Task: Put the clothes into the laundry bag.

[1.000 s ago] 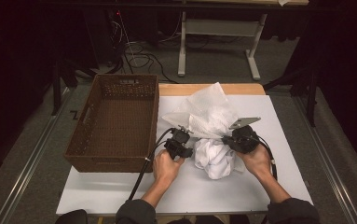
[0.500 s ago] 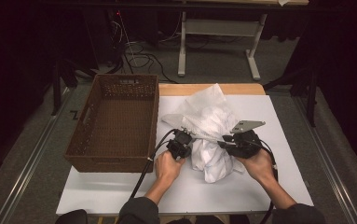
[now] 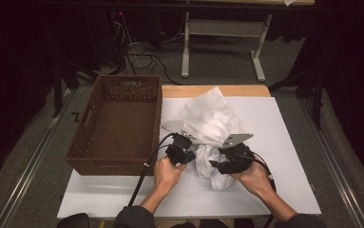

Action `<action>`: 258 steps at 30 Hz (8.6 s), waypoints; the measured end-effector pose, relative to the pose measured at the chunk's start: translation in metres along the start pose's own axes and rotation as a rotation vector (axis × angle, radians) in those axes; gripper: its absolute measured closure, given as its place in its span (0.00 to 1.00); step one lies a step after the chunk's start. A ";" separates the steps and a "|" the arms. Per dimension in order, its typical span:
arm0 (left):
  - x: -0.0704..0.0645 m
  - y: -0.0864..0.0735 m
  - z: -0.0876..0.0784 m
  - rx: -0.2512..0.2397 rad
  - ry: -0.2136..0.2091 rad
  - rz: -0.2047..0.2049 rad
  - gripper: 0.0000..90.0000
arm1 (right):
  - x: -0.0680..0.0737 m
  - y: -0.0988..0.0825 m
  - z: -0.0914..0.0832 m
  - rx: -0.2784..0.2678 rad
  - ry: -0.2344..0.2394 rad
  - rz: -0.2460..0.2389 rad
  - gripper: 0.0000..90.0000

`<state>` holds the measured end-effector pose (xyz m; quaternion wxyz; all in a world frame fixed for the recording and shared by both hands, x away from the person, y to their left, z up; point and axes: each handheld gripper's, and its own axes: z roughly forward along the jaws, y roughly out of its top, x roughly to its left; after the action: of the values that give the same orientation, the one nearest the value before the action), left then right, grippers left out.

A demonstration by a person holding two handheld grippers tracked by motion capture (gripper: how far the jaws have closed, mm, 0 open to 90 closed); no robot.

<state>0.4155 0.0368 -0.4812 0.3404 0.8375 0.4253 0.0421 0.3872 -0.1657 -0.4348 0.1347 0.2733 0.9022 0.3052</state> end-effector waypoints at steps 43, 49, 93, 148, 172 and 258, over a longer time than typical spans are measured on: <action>0.000 -0.037 -0.018 0.016 0.004 -0.015 0.61 | -0.028 0.028 0.023 0.002 -0.134 0.075 0.64; -0.006 -0.027 0.004 0.037 0.040 -0.023 0.53 | -0.032 0.017 0.008 0.014 -0.097 0.102 0.63; 0.007 -0.060 -0.021 0.031 -0.072 0.023 0.99 | -0.014 0.028 0.051 0.089 -0.146 0.017 0.99; 0.003 -0.058 -0.037 -0.022 -0.042 -0.010 0.71 | -0.027 0.005 0.025 0.063 -0.132 0.091 0.65; -0.011 -0.044 -0.021 0.023 0.051 0.068 0.66 | -0.053 -0.041 -0.009 0.009 -0.160 0.212 0.59; -0.015 -0.055 -0.057 0.026 0.101 0.133 0.69 | -0.031 -0.027 0.008 0.018 -0.201 0.084 0.74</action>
<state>0.3477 0.0784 -0.4672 0.3043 0.8651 0.3856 0.1012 0.4045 -0.1976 -0.4560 0.2092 0.3412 0.8746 0.2737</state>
